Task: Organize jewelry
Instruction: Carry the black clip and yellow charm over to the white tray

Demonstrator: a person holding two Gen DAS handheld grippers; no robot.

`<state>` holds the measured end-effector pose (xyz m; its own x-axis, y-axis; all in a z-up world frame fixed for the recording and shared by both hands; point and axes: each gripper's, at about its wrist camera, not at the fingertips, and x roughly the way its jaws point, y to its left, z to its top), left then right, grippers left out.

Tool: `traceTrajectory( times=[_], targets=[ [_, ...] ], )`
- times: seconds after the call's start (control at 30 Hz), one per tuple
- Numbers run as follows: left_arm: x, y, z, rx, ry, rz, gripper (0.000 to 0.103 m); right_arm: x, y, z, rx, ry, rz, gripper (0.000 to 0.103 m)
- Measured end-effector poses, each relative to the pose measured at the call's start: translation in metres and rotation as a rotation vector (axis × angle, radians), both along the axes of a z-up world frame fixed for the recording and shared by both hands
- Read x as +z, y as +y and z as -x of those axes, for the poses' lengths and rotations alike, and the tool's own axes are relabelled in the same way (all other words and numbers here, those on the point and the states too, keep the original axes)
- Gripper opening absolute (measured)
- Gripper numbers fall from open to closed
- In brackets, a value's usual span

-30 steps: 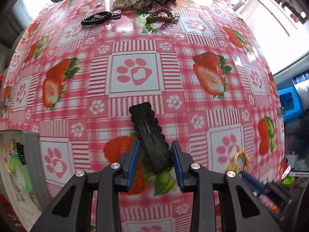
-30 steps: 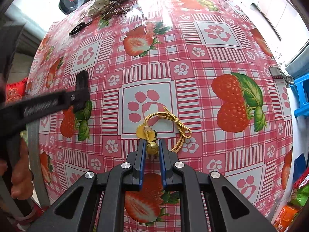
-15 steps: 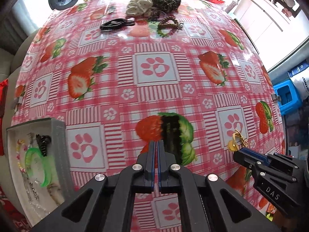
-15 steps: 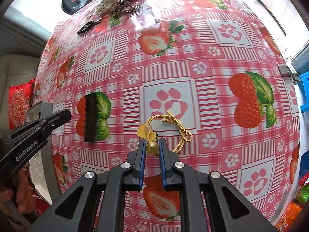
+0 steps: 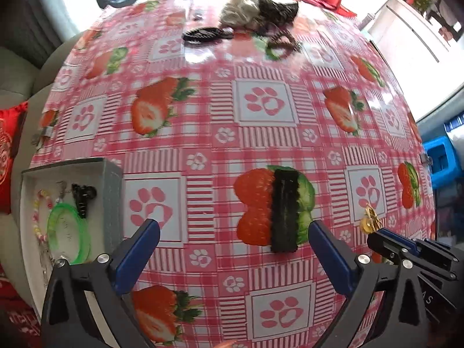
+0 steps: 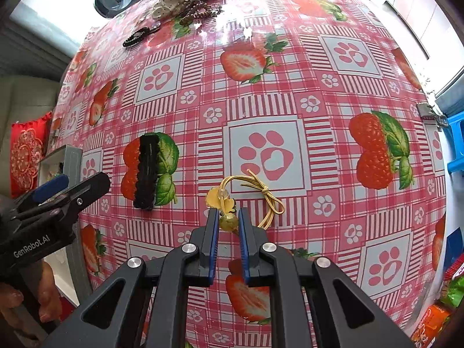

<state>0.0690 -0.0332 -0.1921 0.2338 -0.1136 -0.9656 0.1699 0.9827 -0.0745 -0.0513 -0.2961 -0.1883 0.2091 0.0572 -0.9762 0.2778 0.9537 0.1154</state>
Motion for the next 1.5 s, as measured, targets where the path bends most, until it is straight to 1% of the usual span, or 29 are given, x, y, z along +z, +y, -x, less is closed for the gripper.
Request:
traceTrajectory(
  times=[0.1, 0.27, 0.3, 0.33, 0.37, 0.4, 0.43, 0.47, 0.5, 0.53, 0.57, 0.67, 0.83, 1.03, 1.27, 1.5],
  targets=[
    [-0.013, -0.014, -0.005, -0.019, 0.022, -0.034, 0.103, 0.000, -0.003, 0.002, -0.009, 0.001, -0.002, 0.014],
    [-0.036, -0.043, -0.010, -0.093, 0.053, -0.050, 0.103, 0.001, -0.009, 0.006, -0.020, 0.003, 0.000, 0.014],
    [-0.040, -0.049, -0.011, -0.107, 0.064, -0.055, 0.095, 0.001, -0.010, 0.007, -0.020, 0.003, 0.002, 0.014],
    [-0.045, -0.053, -0.012, -0.115, 0.080, -0.064, 0.092, 0.001, -0.010, 0.007, -0.021, 0.004, 0.003, 0.014],
    [-0.046, -0.056, -0.012, -0.119, 0.079, -0.076, 0.091, 0.001, -0.011, 0.008, -0.023, 0.004, 0.003, 0.014],
    [-0.045, -0.058, -0.011, -0.124, 0.072, -0.072, 0.089, 0.001, -0.013, 0.008, -0.026, 0.005, 0.002, 0.014],
    [-0.044, -0.060, -0.011, -0.127, 0.071, -0.073, 0.085, 0.001, -0.014, 0.009, -0.028, 0.005, 0.002, 0.014],
    [-0.043, -0.061, -0.011, -0.129, 0.063, -0.071, 0.074, 0.001, -0.014, 0.009, -0.029, 0.004, 0.002, 0.014],
    [-0.039, -0.062, -0.010, -0.137, 0.048, -0.065, 0.055, 0.001, -0.015, 0.009, -0.030, 0.004, 0.002, 0.014],
    [-0.036, -0.063, -0.010, -0.150, 0.040, -0.062, 0.043, 0.001, -0.016, 0.009, -0.031, 0.004, 0.001, 0.014],
    [-0.035, -0.064, -0.010, -0.159, 0.040, -0.057, 0.036, 0.002, -0.016, 0.009, -0.034, 0.003, 0.001, 0.014],
    [-0.032, -0.061, -0.011, -0.151, 0.051, -0.027, 0.036, 0.002, -0.017, 0.009, -0.039, 0.000, 0.001, 0.014],
    [-0.018, -0.045, -0.008, -0.134, 0.032, 0.012, 0.036, 0.006, -0.014, 0.008, -0.033, -0.009, 0.002, 0.014],
    [0.003, -0.022, -0.001, -0.111, 0.006, 0.029, 0.036, 0.010, -0.007, 0.004, -0.017, -0.013, 0.002, 0.014],
    [0.025, 0.010, 0.016, -0.055, -0.025, 0.042, 0.036, 0.017, 0.017, -0.006, 0.037, -0.029, 0.001, 0.014],
    [0.035, 0.047, 0.027, 0.011, -0.040, 0.032, 0.036, 0.023, 0.053, -0.017, 0.109, -0.044, -0.008, 0.014]
  ],
)
